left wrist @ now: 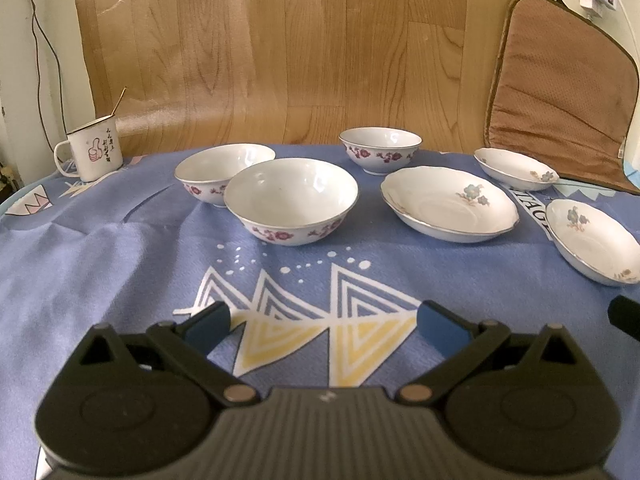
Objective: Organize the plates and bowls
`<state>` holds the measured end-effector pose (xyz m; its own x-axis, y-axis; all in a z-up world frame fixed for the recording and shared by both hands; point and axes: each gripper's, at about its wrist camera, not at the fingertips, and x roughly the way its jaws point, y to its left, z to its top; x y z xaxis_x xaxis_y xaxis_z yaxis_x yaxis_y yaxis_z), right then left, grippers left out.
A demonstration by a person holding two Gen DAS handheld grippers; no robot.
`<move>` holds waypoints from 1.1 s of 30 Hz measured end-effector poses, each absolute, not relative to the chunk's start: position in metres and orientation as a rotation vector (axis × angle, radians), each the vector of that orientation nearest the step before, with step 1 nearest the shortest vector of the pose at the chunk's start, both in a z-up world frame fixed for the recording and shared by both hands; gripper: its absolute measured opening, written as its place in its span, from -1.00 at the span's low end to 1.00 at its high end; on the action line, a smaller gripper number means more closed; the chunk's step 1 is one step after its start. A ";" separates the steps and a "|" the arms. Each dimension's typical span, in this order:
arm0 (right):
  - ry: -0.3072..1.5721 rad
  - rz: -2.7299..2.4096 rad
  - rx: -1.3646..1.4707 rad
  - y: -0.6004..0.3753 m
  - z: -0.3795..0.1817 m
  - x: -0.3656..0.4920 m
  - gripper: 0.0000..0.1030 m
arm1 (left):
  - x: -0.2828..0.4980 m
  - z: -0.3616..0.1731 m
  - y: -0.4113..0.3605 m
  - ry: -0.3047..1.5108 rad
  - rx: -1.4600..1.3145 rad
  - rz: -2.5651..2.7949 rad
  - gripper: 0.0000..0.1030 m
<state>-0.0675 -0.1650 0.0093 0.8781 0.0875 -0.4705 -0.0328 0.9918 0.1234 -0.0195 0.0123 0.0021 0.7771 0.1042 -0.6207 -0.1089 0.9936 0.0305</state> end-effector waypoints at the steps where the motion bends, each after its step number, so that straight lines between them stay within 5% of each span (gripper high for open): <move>1: 0.496 0.063 0.112 -0.165 0.009 -0.067 0.13 | -0.019 0.002 0.013 0.671 -0.007 0.115 1.00; 27: 0.457 -0.030 0.223 -0.207 0.028 -0.068 0.12 | -0.017 0.007 0.012 0.690 -0.004 0.024 0.99; 30: 0.422 -0.057 0.222 -0.224 0.040 -0.064 0.07 | -0.016 0.019 -0.001 0.668 -0.020 -0.055 0.99; 33: 0.423 -0.064 0.217 -0.235 0.045 -0.054 -0.21 | -0.008 0.033 -0.018 0.678 -0.083 -0.159 0.93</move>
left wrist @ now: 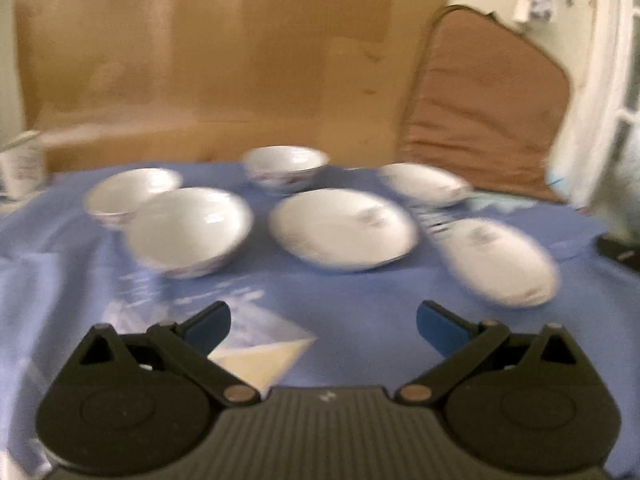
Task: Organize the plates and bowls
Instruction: 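Grasp the rim of the blue-flower white saucer with the right tool, then carry the held saucer with the right tool toward the window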
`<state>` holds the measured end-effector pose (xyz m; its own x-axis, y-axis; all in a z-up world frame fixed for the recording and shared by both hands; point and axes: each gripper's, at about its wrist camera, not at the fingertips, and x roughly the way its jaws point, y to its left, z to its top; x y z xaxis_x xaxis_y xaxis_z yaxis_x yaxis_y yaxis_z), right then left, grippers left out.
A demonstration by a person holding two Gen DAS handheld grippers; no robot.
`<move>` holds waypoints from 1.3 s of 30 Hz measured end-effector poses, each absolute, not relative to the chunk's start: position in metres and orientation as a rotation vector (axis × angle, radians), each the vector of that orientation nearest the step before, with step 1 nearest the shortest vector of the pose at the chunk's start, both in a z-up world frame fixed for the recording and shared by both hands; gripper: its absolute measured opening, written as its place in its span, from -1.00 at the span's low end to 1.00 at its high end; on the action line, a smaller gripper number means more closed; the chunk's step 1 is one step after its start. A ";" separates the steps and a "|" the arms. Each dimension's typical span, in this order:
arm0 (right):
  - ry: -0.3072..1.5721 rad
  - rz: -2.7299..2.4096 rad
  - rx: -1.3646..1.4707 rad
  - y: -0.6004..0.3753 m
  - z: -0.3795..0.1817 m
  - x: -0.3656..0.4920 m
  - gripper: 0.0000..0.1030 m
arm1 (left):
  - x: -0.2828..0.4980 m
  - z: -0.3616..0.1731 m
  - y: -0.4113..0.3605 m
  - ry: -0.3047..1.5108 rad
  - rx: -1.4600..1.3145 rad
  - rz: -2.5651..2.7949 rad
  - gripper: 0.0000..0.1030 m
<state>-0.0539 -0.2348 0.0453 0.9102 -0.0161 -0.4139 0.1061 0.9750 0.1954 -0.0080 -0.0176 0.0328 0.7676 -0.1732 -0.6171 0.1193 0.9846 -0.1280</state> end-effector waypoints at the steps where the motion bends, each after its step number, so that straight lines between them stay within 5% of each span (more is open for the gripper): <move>1: 0.437 -0.057 0.223 -0.237 0.045 -0.049 -0.32 | -0.004 0.035 -0.023 0.685 -0.098 -0.182 0.88; 8: 0.558 -0.007 0.300 -0.242 0.027 -0.016 -0.43 | 0.042 0.028 -0.054 0.845 -0.256 -0.292 0.31; 13: 0.634 0.023 0.409 -0.252 0.011 0.001 -0.45 | 0.057 0.018 -0.066 0.871 -0.304 -0.296 0.25; 16: 0.661 0.060 0.456 -0.253 0.000 0.005 -0.69 | 0.061 0.016 -0.076 0.864 -0.299 -0.302 0.12; 20: 0.646 0.083 0.467 -0.252 -0.002 0.002 -0.71 | 0.062 0.016 -0.094 0.883 -0.248 -0.330 -0.61; 39: 0.498 -0.213 0.429 -0.351 0.017 -0.053 -0.71 | 0.059 0.032 -0.250 0.855 -0.088 -0.573 -0.59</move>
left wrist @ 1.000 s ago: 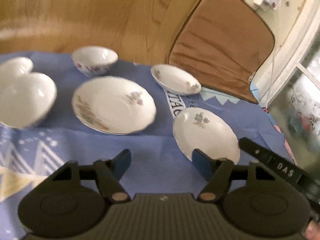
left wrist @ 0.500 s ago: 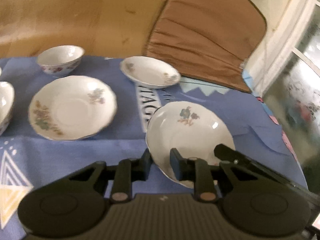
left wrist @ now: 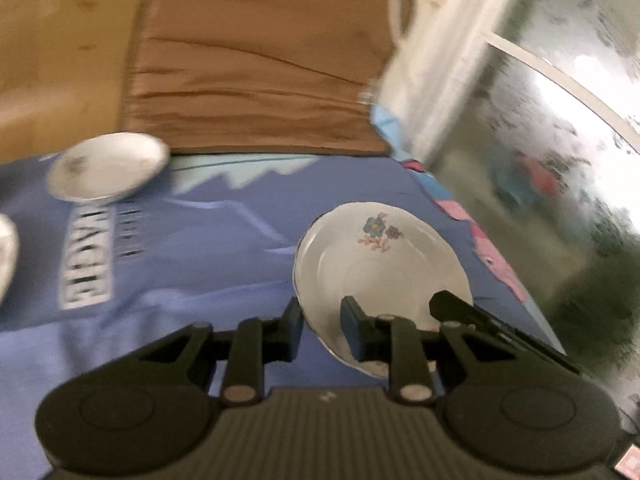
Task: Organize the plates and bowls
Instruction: 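Carry the held saucer with the right tool toward the window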
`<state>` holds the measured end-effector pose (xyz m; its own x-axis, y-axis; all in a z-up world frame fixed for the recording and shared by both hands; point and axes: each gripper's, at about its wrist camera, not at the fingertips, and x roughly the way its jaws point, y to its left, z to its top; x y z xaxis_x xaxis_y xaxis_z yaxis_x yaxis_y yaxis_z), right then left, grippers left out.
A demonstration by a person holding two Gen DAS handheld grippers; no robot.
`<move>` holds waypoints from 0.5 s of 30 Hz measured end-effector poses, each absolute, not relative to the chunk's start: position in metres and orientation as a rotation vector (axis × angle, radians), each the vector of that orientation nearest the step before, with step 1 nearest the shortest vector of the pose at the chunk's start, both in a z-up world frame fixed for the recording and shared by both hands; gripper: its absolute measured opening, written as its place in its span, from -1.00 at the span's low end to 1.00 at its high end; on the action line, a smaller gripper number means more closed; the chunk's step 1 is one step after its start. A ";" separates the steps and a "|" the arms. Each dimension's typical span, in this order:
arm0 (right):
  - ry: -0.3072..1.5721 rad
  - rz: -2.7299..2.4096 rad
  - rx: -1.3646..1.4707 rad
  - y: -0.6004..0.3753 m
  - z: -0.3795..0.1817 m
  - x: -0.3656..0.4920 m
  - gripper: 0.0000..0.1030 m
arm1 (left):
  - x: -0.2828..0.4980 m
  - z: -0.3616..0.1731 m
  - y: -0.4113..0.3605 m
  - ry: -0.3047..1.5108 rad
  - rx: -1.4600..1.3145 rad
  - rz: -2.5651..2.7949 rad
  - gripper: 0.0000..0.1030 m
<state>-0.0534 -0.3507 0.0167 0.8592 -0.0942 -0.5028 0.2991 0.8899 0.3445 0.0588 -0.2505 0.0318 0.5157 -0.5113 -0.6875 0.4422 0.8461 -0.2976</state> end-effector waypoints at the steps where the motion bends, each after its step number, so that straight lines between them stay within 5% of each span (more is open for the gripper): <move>1: 0.492 -0.237 0.433 -0.358 0.016 -0.057 -0.71 | 0.058 0.031 -0.261 0.854 -0.080 -0.589 -0.59; 8: 0.488 -0.379 0.472 -0.388 -0.005 -0.058 -0.68 | 0.057 0.012 -0.301 0.820 -0.010 -0.615 -0.45; 9: 0.471 -0.365 0.489 -0.392 -0.003 -0.059 -0.61 | 0.055 0.011 -0.302 0.806 0.009 -0.615 -0.38; 12: 0.404 -0.419 0.486 -0.391 0.002 -0.067 0.17 | 0.049 0.013 -0.293 0.774 0.000 -0.580 -0.01; 15: 0.359 -0.423 0.500 -0.392 0.004 -0.073 0.18 | 0.041 0.017 -0.273 0.714 -0.033 -0.545 -0.01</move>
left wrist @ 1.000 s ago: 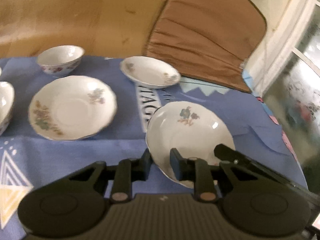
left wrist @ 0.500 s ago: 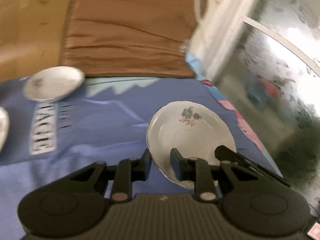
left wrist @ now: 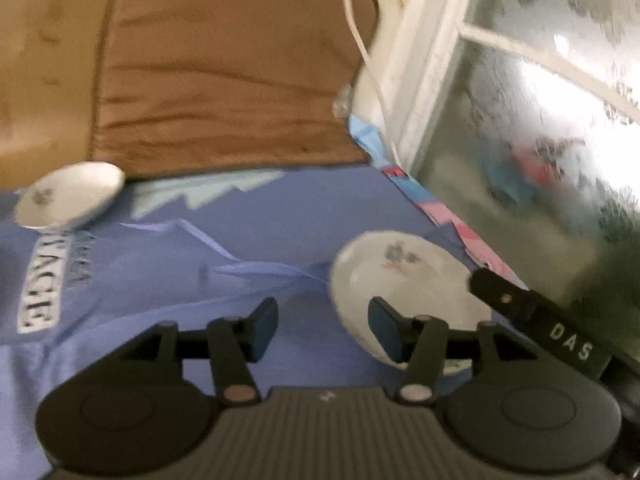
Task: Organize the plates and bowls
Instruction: 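Carry the held saucer with the right tool toward the window, then lower the saucer onto the tablecloth and open the right tool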
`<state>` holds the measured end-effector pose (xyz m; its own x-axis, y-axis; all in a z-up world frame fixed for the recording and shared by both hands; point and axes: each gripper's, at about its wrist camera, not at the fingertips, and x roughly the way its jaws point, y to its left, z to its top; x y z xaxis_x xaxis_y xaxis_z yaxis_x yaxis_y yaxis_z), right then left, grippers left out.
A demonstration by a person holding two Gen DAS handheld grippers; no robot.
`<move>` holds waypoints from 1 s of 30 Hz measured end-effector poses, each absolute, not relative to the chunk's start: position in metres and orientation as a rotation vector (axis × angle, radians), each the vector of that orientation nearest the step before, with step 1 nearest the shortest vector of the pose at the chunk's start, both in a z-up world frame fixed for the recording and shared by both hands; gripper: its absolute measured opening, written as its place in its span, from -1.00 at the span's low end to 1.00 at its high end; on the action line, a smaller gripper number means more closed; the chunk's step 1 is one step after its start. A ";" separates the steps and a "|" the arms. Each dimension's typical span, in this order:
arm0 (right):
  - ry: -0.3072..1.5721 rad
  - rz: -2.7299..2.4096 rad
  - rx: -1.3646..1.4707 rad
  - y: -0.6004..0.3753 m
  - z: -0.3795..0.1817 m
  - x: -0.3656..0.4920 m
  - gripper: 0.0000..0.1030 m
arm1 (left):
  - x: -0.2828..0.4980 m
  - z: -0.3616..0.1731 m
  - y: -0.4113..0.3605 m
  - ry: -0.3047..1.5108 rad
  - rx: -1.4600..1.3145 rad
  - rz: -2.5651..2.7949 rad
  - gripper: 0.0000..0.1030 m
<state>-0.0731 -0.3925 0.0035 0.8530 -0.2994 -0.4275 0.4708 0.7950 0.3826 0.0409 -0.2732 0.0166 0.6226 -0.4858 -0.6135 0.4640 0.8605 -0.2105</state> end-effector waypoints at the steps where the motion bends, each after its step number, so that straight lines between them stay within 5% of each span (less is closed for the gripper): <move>1: 0.349 -0.428 0.497 -0.391 0.003 -0.077 0.18 | 0.039 0.017 -0.267 0.694 -0.032 -0.529 -0.01; 18: 0.274 -0.498 0.449 -0.385 0.008 -0.086 0.18 | -0.008 0.016 -0.164 0.601 0.043 -0.254 -0.01; 30: 0.288 -0.333 0.291 -0.266 0.025 -0.089 0.14 | -0.033 0.019 -0.085 0.551 0.032 -0.107 0.06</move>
